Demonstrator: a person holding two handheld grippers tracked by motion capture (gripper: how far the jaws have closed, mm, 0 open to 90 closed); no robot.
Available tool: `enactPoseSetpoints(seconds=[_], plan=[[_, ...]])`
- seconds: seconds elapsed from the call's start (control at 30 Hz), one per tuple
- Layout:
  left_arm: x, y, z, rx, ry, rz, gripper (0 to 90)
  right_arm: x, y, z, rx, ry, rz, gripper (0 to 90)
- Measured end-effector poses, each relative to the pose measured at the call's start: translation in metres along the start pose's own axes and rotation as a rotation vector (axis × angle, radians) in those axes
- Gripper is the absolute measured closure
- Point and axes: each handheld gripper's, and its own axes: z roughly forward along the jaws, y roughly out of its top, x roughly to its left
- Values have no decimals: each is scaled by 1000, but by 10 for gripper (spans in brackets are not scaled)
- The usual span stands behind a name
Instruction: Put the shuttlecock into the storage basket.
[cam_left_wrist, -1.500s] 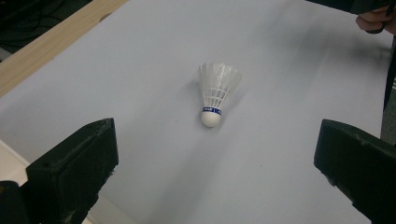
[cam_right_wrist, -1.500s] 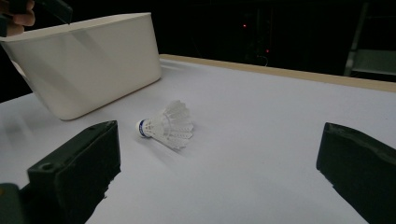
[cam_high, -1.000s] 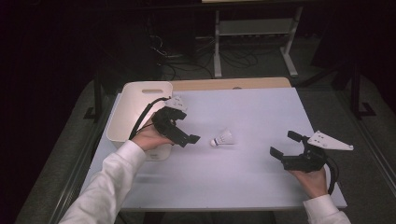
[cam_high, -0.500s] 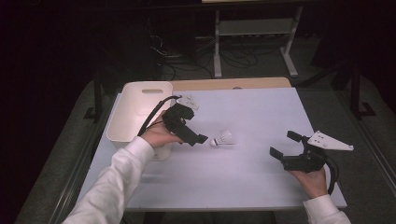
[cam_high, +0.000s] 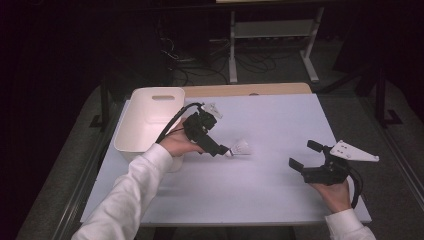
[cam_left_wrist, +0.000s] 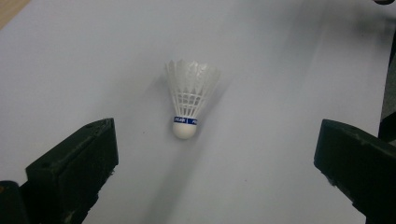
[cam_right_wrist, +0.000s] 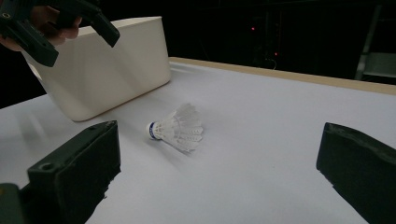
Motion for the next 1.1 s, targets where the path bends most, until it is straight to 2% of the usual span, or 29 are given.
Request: enactPoseSetpoints(seconds=[0.13, 0.4, 0.6, 0.63, 0.77, 0.83, 0.87, 1.1], plan=[[-1, 2, 6, -6, -4, -13, 0, -1, 0, -1, -2, -1, -1, 0], [0, 7, 16, 25, -16, -26, 0, -1, -1, -2, 1, 5, -3, 0], [-2, 10, 27, 29, -11, -43, 0, -2, -1, -6, -6, 5, 2, 0], [-1, 11, 28, 41, -13, -28, 0, -3, -1, -6, -5, 3, 2, 0], [-1, 12, 34, 44, -16, -41, 0, -6, -3, -8, -6, -3, 13, 0], [1, 13, 38, 63, -18, -25, 0, -6, -3, -8, -8, -5, 15, 0], [0, 13, 40, 54, -21, -45, 0, -6, -3, -9, -8, -5, 12, 0], [1, 12, 53, 73, -31, -52, 0, -7, -4, -7, 0, -1, 10, 0]])
